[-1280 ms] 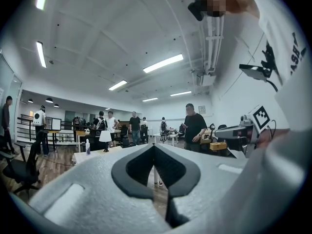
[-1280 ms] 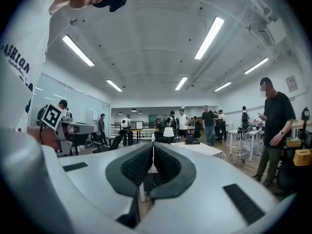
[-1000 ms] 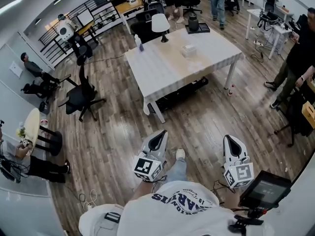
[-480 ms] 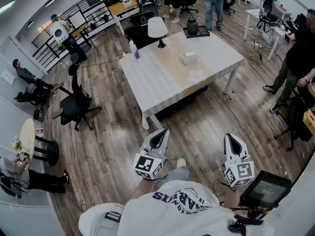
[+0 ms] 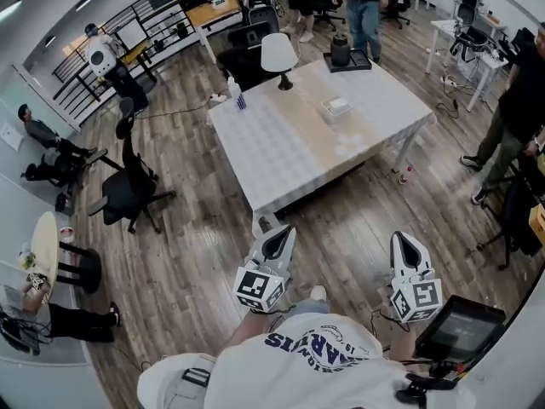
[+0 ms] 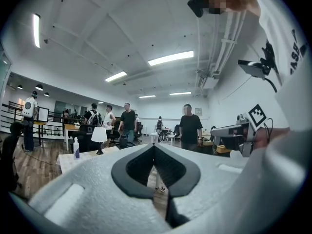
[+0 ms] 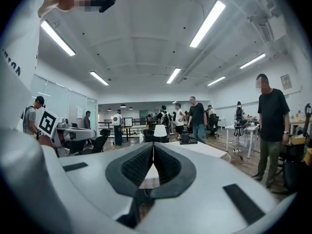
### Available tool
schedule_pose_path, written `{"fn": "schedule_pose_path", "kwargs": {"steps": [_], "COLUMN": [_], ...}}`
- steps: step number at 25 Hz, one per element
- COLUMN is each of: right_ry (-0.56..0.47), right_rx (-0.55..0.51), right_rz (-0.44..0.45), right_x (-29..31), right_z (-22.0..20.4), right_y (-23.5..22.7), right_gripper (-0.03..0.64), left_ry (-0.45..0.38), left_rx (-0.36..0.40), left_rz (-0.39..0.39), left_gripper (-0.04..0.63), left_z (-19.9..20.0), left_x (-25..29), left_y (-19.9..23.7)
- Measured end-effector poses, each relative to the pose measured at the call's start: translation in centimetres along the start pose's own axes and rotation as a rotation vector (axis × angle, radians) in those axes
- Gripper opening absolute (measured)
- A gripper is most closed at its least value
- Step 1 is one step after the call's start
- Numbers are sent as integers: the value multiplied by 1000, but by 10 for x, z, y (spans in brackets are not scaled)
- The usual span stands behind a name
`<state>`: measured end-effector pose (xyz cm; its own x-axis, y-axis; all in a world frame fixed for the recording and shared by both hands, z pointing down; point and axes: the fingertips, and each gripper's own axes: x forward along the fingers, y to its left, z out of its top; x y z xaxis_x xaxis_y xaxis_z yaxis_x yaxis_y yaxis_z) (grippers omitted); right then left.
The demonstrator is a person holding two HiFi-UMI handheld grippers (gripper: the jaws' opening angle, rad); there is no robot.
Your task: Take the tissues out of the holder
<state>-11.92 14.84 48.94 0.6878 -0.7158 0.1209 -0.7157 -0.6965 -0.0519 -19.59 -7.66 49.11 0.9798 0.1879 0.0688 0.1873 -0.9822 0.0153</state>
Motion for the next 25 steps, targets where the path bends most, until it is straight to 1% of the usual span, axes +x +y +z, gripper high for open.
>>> {"fn": "schedule_pose_path", "kwargs": {"steps": [3,7,13,15,19,21,25], "right_ry": [-1,9,42,45,49,45,29], "right_rx": [5,21,4,16,12,-2,7], "right_rz": [-8,-19,-74,-90,-102,-98,-79], "right_x": [16,31,27,26,31,37,57], "right_z": [6,3,-6,-9,-8,-6,-4], "right_y": [2,5,-1,-4,-9,-8,-11], "right_gripper": [9,9,9,9,9,9,9], "left_ry": [5,4,-2,2,13,16,14], "left_rx": [1,-21,-28,-35,-26,-15,-9], "left_rz": [4,5,-54,-65,-88,-90,-72], "left_gripper": [2,2,2,2,2,2,2], "left_z": [0,-8,-15,-18,-18,-17,-16], "left_x": [5,14,24,26,31,34,48], "left_y": [17,38,32,31,28,30,43]}}
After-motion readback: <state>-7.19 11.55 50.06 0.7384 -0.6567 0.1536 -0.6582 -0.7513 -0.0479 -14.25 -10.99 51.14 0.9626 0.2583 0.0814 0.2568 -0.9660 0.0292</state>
